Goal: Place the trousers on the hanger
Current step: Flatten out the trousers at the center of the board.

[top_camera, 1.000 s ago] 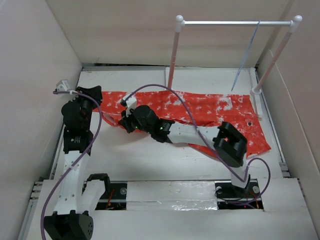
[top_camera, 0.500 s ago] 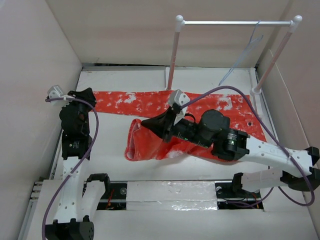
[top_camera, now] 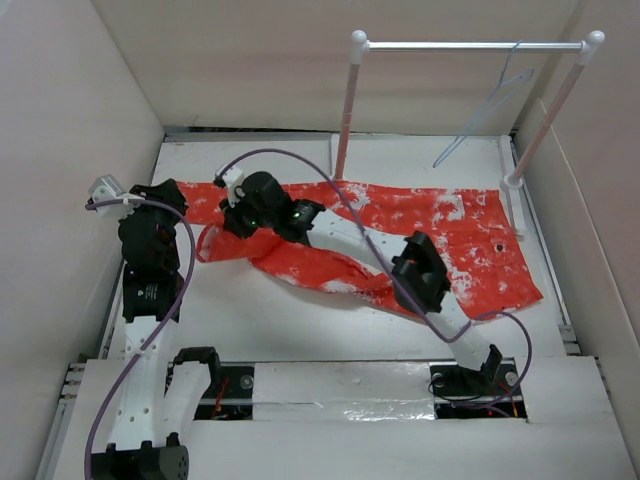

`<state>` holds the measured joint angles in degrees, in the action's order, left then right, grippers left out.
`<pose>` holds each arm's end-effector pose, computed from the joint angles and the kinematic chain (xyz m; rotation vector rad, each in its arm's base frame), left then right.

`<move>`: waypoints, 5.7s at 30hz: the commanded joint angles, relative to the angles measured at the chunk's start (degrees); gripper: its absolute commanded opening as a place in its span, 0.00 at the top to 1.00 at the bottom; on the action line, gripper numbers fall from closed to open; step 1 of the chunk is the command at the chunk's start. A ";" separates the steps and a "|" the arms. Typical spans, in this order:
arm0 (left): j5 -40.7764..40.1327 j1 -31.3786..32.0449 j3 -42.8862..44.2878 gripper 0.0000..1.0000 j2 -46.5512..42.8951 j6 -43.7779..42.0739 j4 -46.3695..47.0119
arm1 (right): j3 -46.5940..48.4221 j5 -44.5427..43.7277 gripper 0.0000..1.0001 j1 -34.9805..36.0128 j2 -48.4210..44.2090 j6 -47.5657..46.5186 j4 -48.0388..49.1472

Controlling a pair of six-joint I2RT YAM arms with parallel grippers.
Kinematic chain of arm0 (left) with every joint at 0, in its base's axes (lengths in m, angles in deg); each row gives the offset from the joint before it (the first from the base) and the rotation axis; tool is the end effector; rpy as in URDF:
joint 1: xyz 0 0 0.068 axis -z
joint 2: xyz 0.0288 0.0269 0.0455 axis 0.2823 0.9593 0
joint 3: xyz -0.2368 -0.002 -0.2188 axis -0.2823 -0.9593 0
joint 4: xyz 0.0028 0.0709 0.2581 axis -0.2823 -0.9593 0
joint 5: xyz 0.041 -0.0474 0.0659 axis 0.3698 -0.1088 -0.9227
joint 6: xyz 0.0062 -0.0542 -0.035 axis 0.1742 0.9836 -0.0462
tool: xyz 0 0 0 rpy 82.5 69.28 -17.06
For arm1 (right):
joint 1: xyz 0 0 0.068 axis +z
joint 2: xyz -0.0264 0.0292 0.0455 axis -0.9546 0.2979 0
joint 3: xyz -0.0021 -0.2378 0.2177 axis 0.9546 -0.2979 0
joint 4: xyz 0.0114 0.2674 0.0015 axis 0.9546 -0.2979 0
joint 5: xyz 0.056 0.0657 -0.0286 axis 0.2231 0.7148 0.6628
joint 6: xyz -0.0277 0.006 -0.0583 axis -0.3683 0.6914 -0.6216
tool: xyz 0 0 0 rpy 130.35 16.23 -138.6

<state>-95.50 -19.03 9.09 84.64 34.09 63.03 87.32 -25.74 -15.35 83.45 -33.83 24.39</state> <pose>0.1475 0.0178 0.4216 -0.6324 1.2556 -0.3343 0.3097 0.4960 0.3405 -1.0055 1.7439 0.8286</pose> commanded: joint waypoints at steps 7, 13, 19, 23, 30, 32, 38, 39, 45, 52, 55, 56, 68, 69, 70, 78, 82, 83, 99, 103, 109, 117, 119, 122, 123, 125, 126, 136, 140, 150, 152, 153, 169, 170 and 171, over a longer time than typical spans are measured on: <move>4.10 -0.18 3.87 0.76 5.83 -0.29 -0.97 | -6.39 -11.64 0.25 -0.72 -12.62 2.04 -1.12; 9.65 -0.18 3.62 0.76 11.64 2.97 -0.27 | -37.34 -14.91 0.86 5.69 -28.21 -1.31 13.22; 9.66 -0.18 3.17 0.76 10.78 1.66 0.96 | -38.61 -21.24 1.00 12.55 -21.10 -5.35 12.44; 10.61 -0.18 3.09 0.76 10.07 1.56 1.22 | -42.01 -21.15 0.72 13.87 -20.21 -5.79 14.17; 12.12 -0.18 2.30 0.76 9.72 2.27 2.37 | -45.29 -23.95 0.55 13.87 -18.55 -5.71 12.61; 12.12 -0.18 2.21 0.76 9.54 2.35 2.54 | -44.85 -26.32 0.51 13.35 -16.70 -5.62 12.00; 12.12 -0.18 2.12 0.76 9.45 2.27 2.90 | -39.41 -26.42 0.51 10.97 -11.00 -6.76 9.72; 12.12 -0.18 2.12 0.76 9.45 2.27 2.98 | -38.35 -26.51 0.51 10.28 -10.11 -6.85 8.93; 13.88 -0.18 1.77 0.76 9.54 2.27 3.25 | -36.06 -30.11 0.73 8.25 -7.82 -5.98 9.79; 13.44 -0.18 1.68 0.76 9.63 2.18 3.07 | -41.23 -30.47 1.00 11.31 -15.95 -8.25 10.06; 13.44 -0.18 1.59 0.76 9.63 2.18 3.16 | -47.11 -29.76 1.00 15.09 -23.09 -10.02 10.06; 13.61 -0.18 1.51 0.76 9.54 2.27 3.33 | -48.44 -29.85 1.00 15.80 -27.64 -9.75 9.71; 14.05 -0.18 1.33 0.77 9.81 2.62 3.60 | -47.49 -26.70 0.56 12.74 -24.00 -9.92 10.13; 14.05 -0.18 1.33 0.77 9.72 2.62 3.51 | -47.22 -22.68 0.55 12.73 -23.21 -11.49 11.54; 13.88 -0.18 1.42 0.77 9.28 2.62 3.51 | -47.31 -20.64 0.54 12.73 -22.07 -12.47 13.73; 10.80 -0.18 1.68 0.77 5.06 1.57 3.60 | -38.53 -20.10 0.14 16.42 -13.54 -18.53 17.10; 10.36 -0.18 2.21 0.77 3.66 1.21 3.42 | -32.64 -21.76 0.13 16.95 -8.09 -19.50 15.42; 10.62 -0.18 2.21 0.77 3.65 1.21 3.42 | -31.33 -22.20 0.13 17.47 -7.21 -19.59 15.60; 11.24 -0.18 2.12 0.77 3.65 1.30 3.86 | -16.92 -33.86 1.00 16.25 1.58 -19.42 17.96; 8.96 -0.18 2.56 0.78 3.22 0.77 3.34 | -5.59 -39.95 1.00 11.68 4.83 -16.27 21.84; 7.02 -0.18 2.83 0.79 3.57 0.68 3.33 | 30.96 -40.14 0.30 4.21 20.96 -3.34 -3.87; 7.37 -0.18 1.59 0.79 4.27 1.12 2.90 | -5.43 -38.21 0.24 2.18 1.17 2.39 7.93; 7.72 -0.18 1.68 0.79 5.50 1.74 2.11 | -14.38 -36.72 0.29 2.70 -4.88 0.89 10.40; 6.15 -0.18 1.51 0.79 6.64 2.79 0.35 | -26.59 -34.61 0.64 4.11 -9.74 -1.31 17.06; 5.71 -0.18 1.42 0.78 6.99 2.97 -0.09 | -29.44 -32.25 0.72 4.12 -12.28 -2.44 18.83; 4.83 -0.18 2.20 0.77 8.83 3.23 -0.97 | -33.41 -29.60 1.00 5.78 -13.53 -3.76 20.60; 4.82 -0.18 2.73 0.76 9.80 3.06 -2.54 | -35.86 -28.37 1.00 6.39 -13.97 -4.82 20.95; 7.20 -0.71 7.48 0.70 30.96 4.81 -10.73 | -45.54 -33.28 0.45 12.72 -15.81 -0.17 22.98; 10.44 -3.69 5.99 0.70 37.65 6.40 -8.36 | -51.77 -35.65 0.46 14.83 -21.34 0.53 22.98; 8.26 -4.22 9.50 0.70 50.05 7.01 -7.39 | -63.56 -40.57 0.47 17.48 -35.67 4.57 23.51; 7.02 -4.22 9.77 0.70 51.90 7.01 -7.48 | -65.41 -40.66 0.47 17.48 -38.40 5.10 23.51; 6.93 -4.22 9.94 0.70 52.51 7.10 -7.39 | -65.85 -40.75 0.47 17.48 -39.19 5.19 23.42; 10.98 -3.17 9.51 1.00 59.91 10.00 0.52 | -71.83 -43.64 0.48 20.11 -45.70 8.17 22.01; 10.71 -3.17 9.33 1.00 59.38 10.00 0.52 | -72.09 -44.00 0.48 20.11 -45.61 8.61 21.67; 9.93 -3.17 9.24 1.00 58.68 9.91 0.44 | -72.35 -44.44 0.48 20.11 -45.61 8.97 21.40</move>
<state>-85.10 -22.48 18.14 145.08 43.64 62.51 15.57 -66.72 4.30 38.19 -27.12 44.58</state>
